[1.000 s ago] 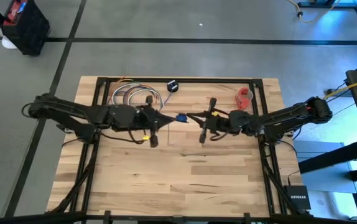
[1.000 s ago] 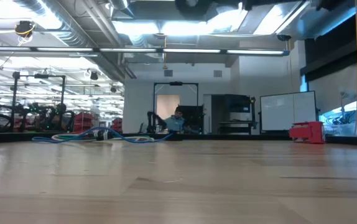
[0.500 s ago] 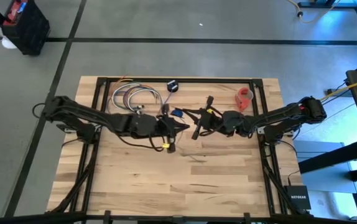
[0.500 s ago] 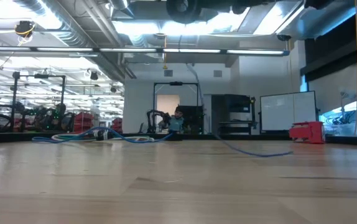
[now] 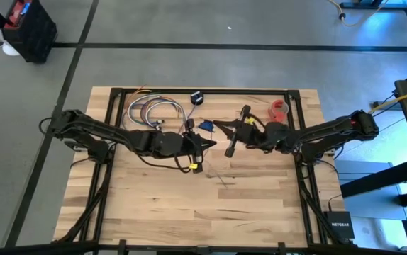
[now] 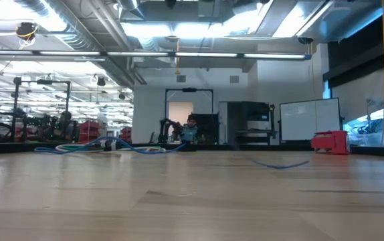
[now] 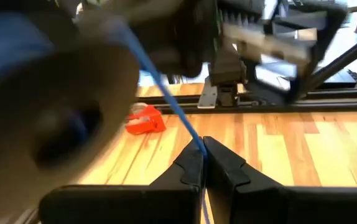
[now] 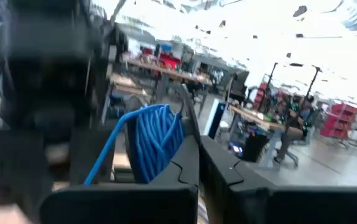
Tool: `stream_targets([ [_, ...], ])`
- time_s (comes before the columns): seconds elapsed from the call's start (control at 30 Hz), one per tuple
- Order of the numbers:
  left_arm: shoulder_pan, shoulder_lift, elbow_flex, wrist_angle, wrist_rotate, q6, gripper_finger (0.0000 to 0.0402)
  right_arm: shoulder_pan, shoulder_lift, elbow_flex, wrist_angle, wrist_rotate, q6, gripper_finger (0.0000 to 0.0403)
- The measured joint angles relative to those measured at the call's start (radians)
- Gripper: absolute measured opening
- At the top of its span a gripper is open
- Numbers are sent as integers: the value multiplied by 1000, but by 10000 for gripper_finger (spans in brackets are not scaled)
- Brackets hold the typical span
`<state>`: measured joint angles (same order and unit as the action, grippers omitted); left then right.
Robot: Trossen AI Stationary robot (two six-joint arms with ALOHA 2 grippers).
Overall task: Coil cords
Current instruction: Coil the blue wire onto the black spool
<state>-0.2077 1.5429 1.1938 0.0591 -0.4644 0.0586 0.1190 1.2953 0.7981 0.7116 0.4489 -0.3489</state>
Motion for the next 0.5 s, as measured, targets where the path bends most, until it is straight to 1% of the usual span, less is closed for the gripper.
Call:
stream_targets([
  [0.17, -2, 7, -5, 26, 16, 19, 1, 16, -20, 42, -2, -15, 2, 3],
  [0.37, -17, 6, -7, 257, 12, 110, 1, 19, 2, 59, -50, -7, -19, 3],
  [0.5, -11, 20, -6, 308, 5, 138, 1, 19, 10, 56, -63, -5, -22, 3],
])
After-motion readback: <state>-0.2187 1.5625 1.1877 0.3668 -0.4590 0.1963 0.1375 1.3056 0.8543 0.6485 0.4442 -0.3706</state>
